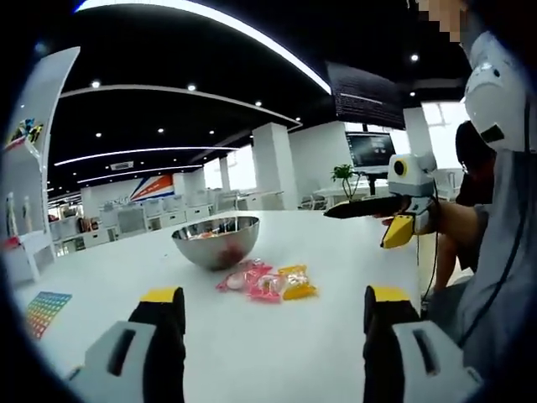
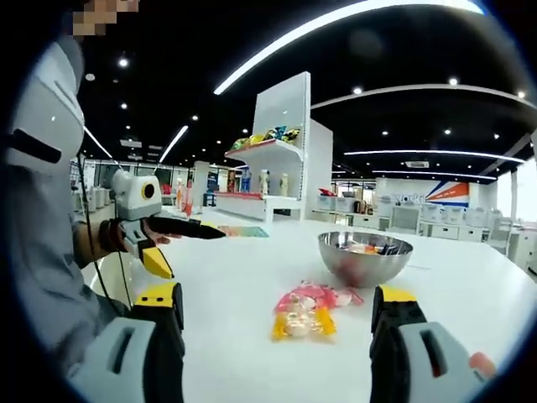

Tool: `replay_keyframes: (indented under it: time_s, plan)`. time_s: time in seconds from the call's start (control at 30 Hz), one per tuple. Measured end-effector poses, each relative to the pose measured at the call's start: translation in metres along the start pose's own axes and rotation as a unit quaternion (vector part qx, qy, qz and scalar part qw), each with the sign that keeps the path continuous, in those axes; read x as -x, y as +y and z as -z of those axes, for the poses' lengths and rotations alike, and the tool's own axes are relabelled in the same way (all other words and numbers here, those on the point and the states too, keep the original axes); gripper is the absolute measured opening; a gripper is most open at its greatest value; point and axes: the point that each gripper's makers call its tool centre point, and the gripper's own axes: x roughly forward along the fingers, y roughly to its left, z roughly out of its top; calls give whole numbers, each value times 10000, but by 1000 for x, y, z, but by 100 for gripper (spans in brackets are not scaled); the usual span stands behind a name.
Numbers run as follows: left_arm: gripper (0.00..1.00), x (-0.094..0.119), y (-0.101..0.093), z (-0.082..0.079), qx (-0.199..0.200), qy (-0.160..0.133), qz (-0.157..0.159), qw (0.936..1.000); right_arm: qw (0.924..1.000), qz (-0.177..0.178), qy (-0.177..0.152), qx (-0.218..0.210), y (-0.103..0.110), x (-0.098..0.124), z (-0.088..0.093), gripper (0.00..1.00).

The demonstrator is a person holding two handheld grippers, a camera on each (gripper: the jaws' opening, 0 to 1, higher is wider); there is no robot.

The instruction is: Pick up the marshmallows scattered on the table and place them into the bowl on the table

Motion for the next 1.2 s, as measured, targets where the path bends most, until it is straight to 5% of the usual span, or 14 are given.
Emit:
replay_keyframes:
  time_s: [0.63, 1.2]
  plan:
    - [82, 9, -3, -1, -109, 140, -160, 9997, 9993, 53, 233, -283, 14, -3, 27, 86]
    - [78, 8, -10, 6, -52, 171, -129, 9998, 9978, -353, 502, 269, -10, -64, 40, 83]
